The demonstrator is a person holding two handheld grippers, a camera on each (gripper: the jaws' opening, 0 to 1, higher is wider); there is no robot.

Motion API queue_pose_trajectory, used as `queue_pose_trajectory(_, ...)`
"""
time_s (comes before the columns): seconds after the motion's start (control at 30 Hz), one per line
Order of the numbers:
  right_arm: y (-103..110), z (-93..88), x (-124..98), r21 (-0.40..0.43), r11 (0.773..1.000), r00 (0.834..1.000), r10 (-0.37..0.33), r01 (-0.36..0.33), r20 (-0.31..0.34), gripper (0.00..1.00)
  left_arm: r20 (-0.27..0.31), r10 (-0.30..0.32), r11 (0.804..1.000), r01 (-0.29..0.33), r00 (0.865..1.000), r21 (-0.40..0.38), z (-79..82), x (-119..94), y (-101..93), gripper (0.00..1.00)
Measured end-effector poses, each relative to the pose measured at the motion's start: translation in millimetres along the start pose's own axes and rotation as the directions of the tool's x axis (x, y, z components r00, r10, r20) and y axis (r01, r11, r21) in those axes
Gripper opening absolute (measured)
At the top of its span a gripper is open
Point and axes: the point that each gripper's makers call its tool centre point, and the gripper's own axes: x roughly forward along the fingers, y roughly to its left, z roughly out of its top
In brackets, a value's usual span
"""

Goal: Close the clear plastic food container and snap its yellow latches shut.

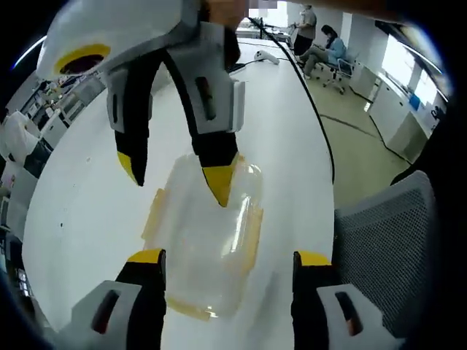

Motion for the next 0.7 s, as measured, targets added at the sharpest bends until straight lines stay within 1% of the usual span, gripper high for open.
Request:
queue_pose_trajectory(0.07,1,-1.1,-1,0.0,1.0,1.0,-0.002,0.002,-0.002,0.61,-0.011,-0.003,1.0,0.003,1.0,0.013,-2.3,0,2.3,0.68)
queue_pose_trajectory(0.2,3,-8.0,-1,-0.023,1.0,0.999,-0.018,0.018,-0.03,0.65,-0.039,-0.001,1.0,0.001,0.999,0.017,-6.8,0,8.5,0.69)
queue_pose_trajectory(0.33,7,-13.9,-2,-0.023,1.0,0.999,-0.02,0.019,-0.041,0.67,-0.043,0.002,1.0,-0.001,0.999,0.014,-7.2,0,13.0,0.69)
queue_pose_trajectory(0.43,9,-19.2,-1,-0.024,0.999,0.998,-0.036,0.035,-0.055,0.73,-0.062,0.001,1.0,0.001,0.998,0.029,-9.5,0,14.0,0.7)
queue_pose_trajectory(0.57,16,-21.6,1,-0.043,0.999,0.998,-0.034,0.031,-0.061,0.74,-0.075,0.002,0.999,0.0,0.997,0.039,-12.0,2,19.5,0.7)
queue_pose_trajectory(0.7,22,-26.0,5,-0.068,0.997,0.996,-0.035,0.03,-0.079,0.76,-0.093,0.002,0.998,0.004,0.996,0.059,-15.9,5,24.0,0.73)
